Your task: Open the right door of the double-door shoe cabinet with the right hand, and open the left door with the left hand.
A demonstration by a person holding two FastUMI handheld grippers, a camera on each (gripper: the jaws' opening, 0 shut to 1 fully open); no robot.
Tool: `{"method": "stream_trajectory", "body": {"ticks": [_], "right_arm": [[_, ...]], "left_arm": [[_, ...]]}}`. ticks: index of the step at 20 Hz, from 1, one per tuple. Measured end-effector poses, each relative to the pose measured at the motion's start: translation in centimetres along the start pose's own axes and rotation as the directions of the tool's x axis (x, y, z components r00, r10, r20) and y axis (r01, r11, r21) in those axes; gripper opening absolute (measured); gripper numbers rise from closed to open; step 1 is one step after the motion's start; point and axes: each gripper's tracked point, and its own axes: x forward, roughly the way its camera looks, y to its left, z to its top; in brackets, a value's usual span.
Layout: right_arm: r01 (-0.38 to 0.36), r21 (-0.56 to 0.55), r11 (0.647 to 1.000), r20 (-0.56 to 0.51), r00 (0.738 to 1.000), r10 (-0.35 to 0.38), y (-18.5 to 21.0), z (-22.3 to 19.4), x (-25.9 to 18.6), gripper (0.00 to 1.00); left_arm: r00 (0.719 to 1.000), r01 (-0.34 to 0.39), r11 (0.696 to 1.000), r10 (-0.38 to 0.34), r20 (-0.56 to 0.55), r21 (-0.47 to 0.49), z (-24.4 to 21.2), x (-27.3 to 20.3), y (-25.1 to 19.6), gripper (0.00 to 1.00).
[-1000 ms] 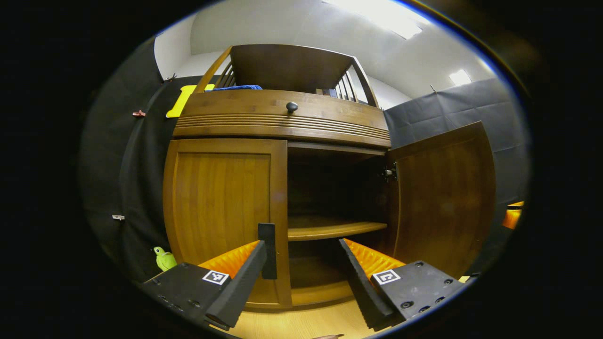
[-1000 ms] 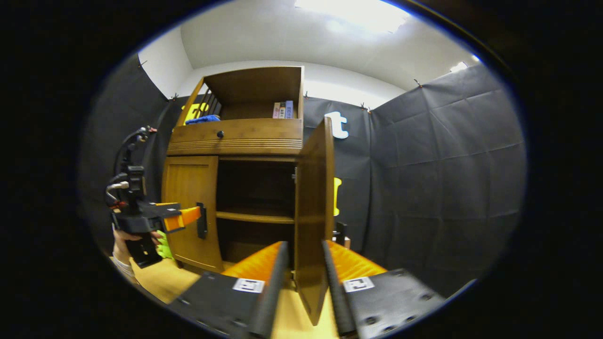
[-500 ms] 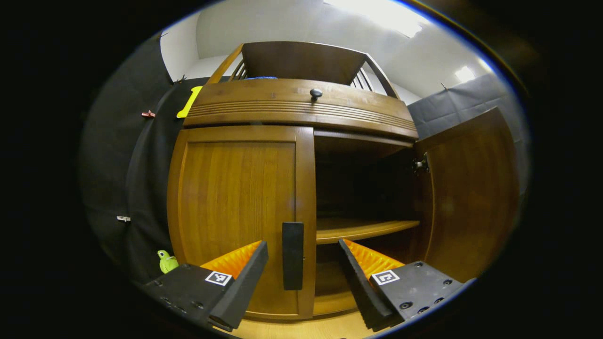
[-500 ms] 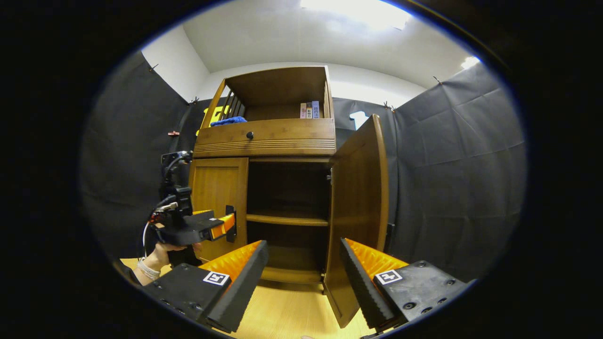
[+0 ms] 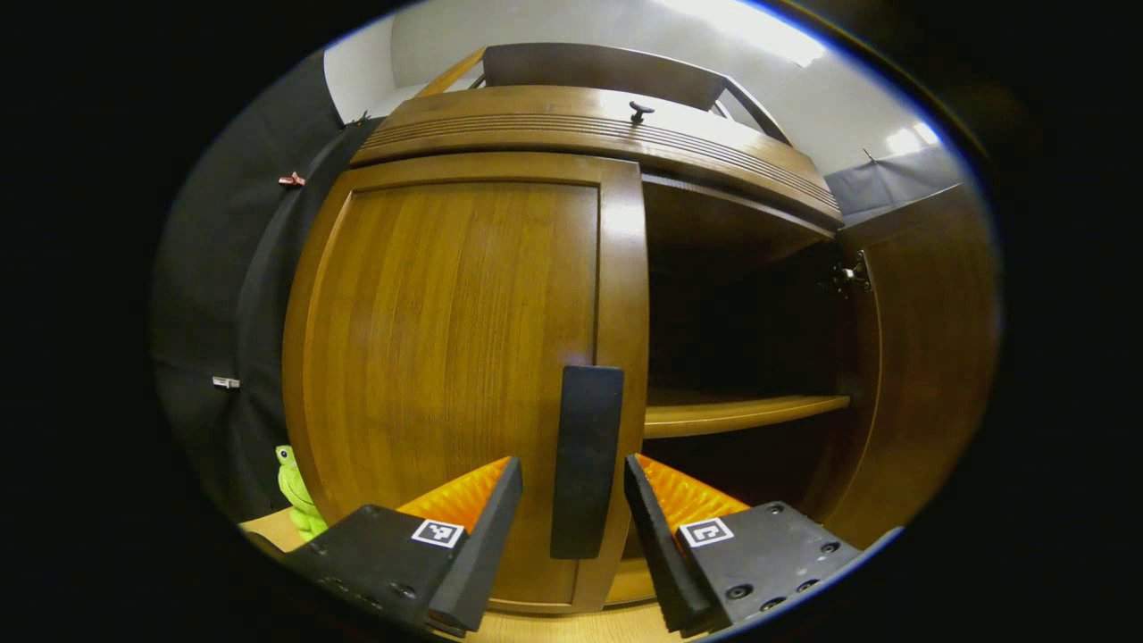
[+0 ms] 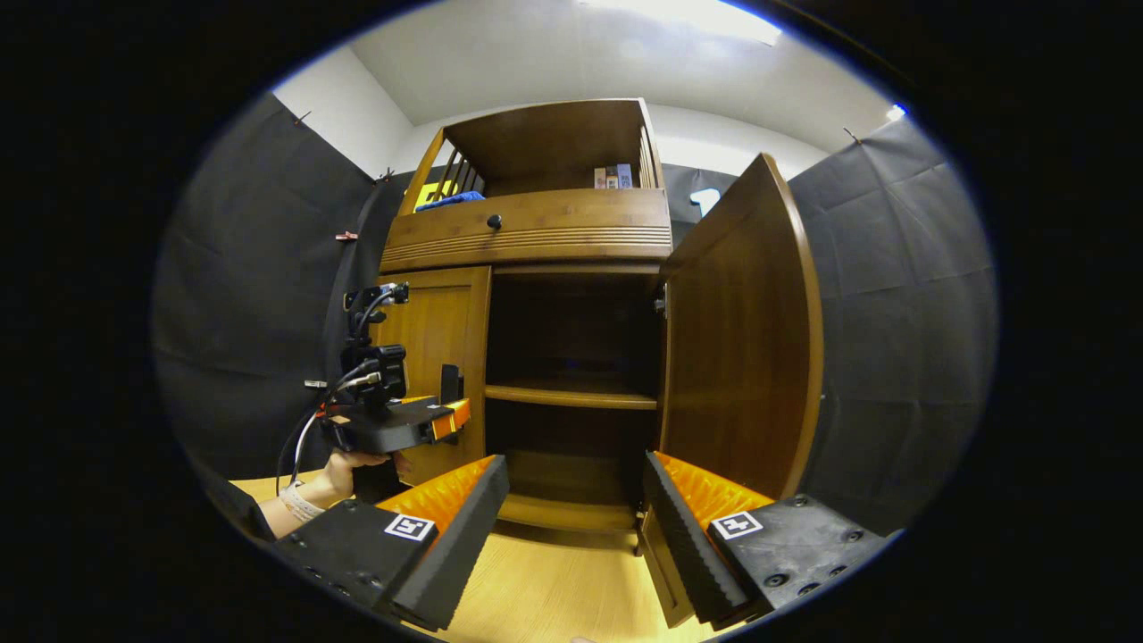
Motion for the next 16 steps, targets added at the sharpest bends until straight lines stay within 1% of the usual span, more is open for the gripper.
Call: {"method": "stream_trajectory", "body": {"ticks": [4,7,8,12,16], "right_arm": [[0.007,0.022,1.000,-0.026,1.000,-0.006,-0.3,-0.9,0.6,0.96],[0.011,0.025,1.000,-0.042,0.999,-0.010,-0.2,-1.3,0.5,0.97],[0.013,0.023,1.000,-0.044,0.999,-0.012,-0.2,-1.3,0.5,0.98],[0.016,0.023,1.000,-0.053,0.998,-0.014,-0.3,-1.7,0.8,0.97],[0.002,0.021,1.000,-0.074,0.997,0.000,1.2,-1.5,0.6,0.98]], "left_arm": [[1.000,0.026,1.000,-0.026,0.011,-0.008,0.0,0.3,-0.8,0.59],[1.000,0.013,0.999,-0.014,0.014,0.039,0.1,0.3,-0.9,0.37],[1.000,0.016,0.999,-0.017,0.016,0.044,0.2,0.3,-0.9,0.36],[0.998,0.064,0.998,-0.064,-0.019,-0.014,0.3,-0.7,-1.1,0.33],[0.994,0.111,0.994,-0.112,-0.013,-0.005,0.7,-3.7,-0.5,0.32]]}}
